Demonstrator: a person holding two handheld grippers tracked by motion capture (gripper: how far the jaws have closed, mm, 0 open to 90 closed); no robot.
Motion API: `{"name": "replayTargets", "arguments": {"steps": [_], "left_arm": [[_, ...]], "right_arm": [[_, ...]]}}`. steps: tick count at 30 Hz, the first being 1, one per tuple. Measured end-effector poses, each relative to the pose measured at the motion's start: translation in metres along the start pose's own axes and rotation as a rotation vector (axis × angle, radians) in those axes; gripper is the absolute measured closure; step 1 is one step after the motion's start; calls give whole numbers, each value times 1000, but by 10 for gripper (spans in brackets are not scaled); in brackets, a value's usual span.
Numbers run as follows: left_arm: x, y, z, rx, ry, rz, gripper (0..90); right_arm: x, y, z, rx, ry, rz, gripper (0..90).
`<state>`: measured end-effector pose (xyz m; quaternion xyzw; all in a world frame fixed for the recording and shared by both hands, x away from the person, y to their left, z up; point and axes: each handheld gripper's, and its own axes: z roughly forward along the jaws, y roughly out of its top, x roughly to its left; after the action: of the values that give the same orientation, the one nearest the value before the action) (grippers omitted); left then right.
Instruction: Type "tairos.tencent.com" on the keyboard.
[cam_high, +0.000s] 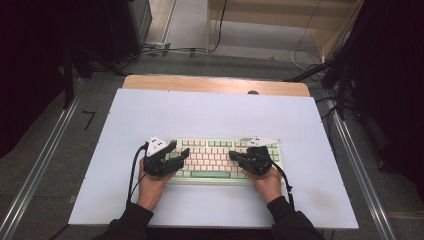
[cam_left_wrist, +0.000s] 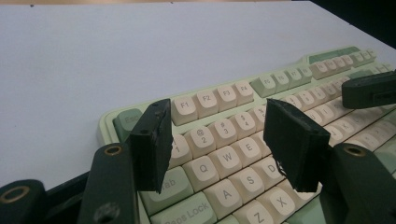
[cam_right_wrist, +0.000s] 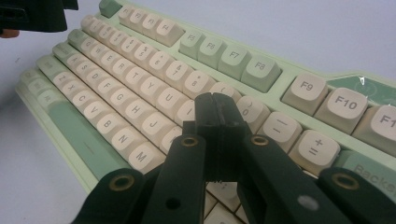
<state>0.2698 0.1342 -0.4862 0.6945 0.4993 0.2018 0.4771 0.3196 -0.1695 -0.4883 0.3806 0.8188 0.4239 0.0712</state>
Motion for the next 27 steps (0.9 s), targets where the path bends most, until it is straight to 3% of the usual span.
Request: {"name": "replayTargets", "arguments": {"steps": [15, 18, 21, 27], "left_arm": [[-1, -1, 1, 12, -5, 2, 434], [-1, -1, 2, 12, -6, 4, 440], [-1, -1, 1, 10, -6, 3, 440], [0, 0, 0, 7, -5, 0, 440]], "right_arm": [[1, 1, 3, 8, -21, -10, 877], [3, 1, 5, 36, -30, -20, 877], [8, 4, 0, 3, -26, -40, 877], [9, 6, -13, -42, -6, -34, 877]]}}
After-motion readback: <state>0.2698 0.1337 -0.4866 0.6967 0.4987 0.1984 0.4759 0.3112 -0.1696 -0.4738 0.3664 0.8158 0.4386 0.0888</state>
